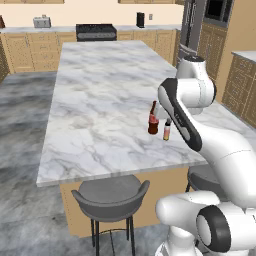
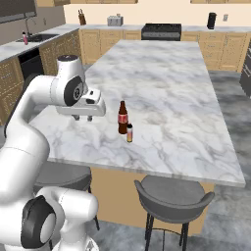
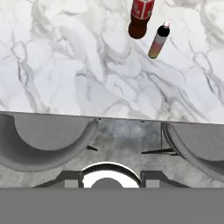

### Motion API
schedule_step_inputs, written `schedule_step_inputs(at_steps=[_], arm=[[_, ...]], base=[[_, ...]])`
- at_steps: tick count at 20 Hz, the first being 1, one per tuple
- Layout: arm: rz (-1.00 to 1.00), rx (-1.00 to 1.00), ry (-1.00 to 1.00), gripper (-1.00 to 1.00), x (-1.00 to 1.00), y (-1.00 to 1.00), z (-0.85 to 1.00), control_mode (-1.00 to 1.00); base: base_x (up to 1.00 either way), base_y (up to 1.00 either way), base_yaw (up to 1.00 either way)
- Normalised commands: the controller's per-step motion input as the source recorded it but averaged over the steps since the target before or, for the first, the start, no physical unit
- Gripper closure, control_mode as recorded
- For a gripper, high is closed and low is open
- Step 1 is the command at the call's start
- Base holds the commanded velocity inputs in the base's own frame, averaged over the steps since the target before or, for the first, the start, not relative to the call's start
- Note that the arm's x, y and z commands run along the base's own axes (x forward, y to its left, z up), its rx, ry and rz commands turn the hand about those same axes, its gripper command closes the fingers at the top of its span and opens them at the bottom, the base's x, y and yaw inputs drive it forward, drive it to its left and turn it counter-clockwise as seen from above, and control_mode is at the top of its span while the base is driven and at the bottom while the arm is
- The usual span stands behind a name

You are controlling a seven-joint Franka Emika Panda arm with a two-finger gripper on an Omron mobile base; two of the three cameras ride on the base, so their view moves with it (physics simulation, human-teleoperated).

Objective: Place the large bottle from the dining counter next to the other large bottle outside the sink, and place the small bottle from the dining counter next to the other small bottle inside the sink.

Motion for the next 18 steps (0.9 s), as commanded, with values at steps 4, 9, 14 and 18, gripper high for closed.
schedule_step_inputs(at_steps=[4,9,14,18], arm=[[0.0,0.0,0.0,-1.0,-0.01,0.03,0.0,-1.0],[0.05,0.0,0.02,-1.0,0.25,-0.07,0.0,-1.0],[0.02,0.01,0.0,-1.0,0.68,-0.28,0.0,-1.0],[0.01,0.08,0.0,-1.0,0.78,-0.29,0.0,-1.0]], base=[[0.0,0.0,0.0],[0.0,0.0,0.0],[0.0,0.0,0.0],[0.0,0.0,0.0]])
